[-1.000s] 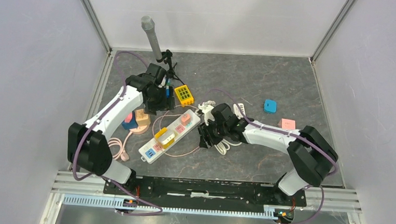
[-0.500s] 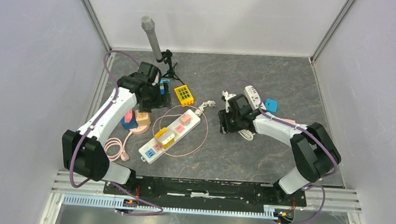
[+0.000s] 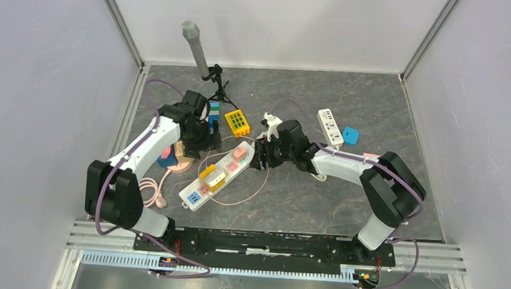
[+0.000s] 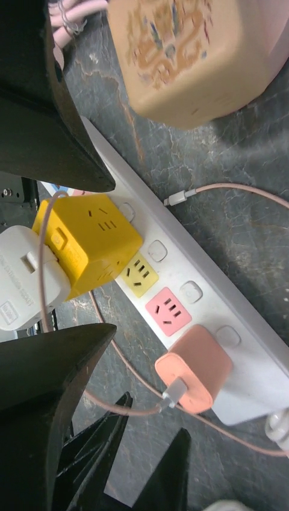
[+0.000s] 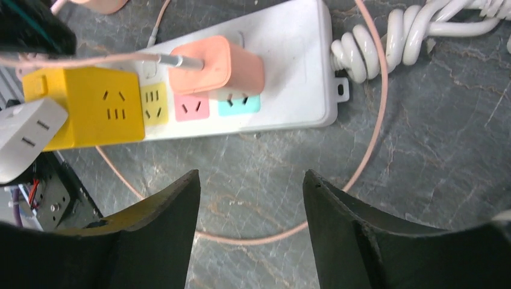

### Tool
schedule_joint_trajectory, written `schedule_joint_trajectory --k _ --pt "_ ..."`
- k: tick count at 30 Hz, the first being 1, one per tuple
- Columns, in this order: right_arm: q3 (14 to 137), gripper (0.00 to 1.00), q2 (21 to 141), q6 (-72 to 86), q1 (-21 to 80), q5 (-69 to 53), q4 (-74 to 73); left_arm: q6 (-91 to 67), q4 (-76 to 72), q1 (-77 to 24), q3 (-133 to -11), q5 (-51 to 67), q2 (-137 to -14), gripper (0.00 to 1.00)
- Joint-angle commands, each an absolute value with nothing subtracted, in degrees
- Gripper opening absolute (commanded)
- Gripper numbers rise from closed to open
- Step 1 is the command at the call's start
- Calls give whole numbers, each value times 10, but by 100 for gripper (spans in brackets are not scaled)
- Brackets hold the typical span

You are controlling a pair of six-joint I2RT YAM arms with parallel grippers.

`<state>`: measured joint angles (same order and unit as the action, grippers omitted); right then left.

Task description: Pull the plug off the socket

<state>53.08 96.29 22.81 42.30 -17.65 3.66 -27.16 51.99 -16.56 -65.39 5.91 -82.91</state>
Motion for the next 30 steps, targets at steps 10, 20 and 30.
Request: schedule_joint_trajectory --k 10,20,30 --pt "593 90 1011 197 465 -85 125 -265 461 -164 -634 130 -861 83" --pt "672 85 1070 114 504 38 71 -346 508 -163 -696 46 -848 81" --pt "656 56 1051 13 497 111 44 -341 532 -162 -734 69 -860 83"
